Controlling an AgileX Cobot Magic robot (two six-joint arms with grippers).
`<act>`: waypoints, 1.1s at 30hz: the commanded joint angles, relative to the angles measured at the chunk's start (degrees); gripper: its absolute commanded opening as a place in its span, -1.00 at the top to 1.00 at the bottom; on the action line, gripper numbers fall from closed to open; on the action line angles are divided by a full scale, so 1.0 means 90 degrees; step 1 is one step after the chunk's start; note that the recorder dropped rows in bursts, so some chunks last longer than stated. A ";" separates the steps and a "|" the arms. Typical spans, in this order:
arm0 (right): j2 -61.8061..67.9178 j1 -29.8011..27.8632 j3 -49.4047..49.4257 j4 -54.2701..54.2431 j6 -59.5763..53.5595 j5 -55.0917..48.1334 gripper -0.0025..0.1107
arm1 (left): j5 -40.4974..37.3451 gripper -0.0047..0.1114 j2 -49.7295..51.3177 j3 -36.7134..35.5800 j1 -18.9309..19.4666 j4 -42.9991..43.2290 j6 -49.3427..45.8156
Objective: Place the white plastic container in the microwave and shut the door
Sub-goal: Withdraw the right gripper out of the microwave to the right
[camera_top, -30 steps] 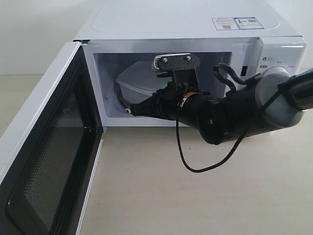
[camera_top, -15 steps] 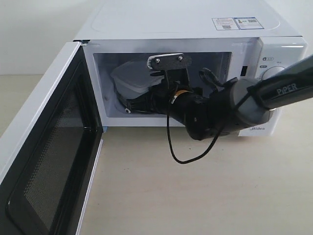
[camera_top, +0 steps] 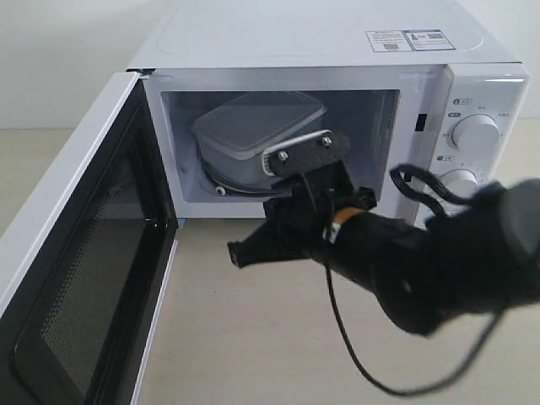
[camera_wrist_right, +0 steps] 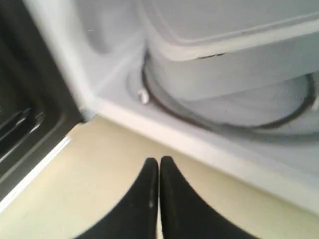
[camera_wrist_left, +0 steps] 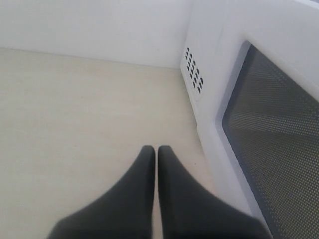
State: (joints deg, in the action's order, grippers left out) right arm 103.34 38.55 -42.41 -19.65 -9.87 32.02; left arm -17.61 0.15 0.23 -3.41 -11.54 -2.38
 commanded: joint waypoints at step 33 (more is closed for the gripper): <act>-0.3286 0.1249 0.3008 -0.1151 0.0211 0.0915 0.96 | 0.0003 0.84 -0.0017 -0.0025 0.0022 0.0000 0.0054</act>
State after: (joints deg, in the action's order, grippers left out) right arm 75.93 49.67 -15.84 -26.55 -8.08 42.87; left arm -17.61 0.15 0.23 -3.41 -11.54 -2.38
